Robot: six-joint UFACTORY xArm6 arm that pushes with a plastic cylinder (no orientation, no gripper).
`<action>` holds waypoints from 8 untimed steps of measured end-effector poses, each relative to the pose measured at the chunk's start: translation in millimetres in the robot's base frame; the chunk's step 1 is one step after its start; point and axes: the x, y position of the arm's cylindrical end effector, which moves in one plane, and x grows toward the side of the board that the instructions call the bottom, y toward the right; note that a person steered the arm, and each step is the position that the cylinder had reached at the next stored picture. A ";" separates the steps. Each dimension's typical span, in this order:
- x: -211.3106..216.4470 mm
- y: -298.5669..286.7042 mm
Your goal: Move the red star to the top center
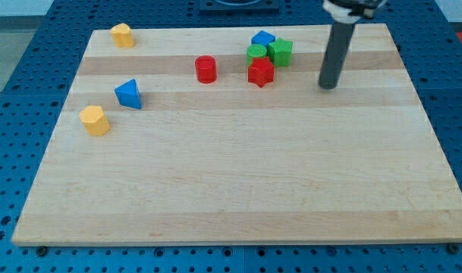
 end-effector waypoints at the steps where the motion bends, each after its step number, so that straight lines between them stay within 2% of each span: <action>1: -15.8 -7.3; 2: -43.0 -18.6; 3: -45.8 -68.0; 5: 12.1 -143.0; 6: 15.7 -124.3; 7: -3.0 -91.8; 8: -20.1 -118.0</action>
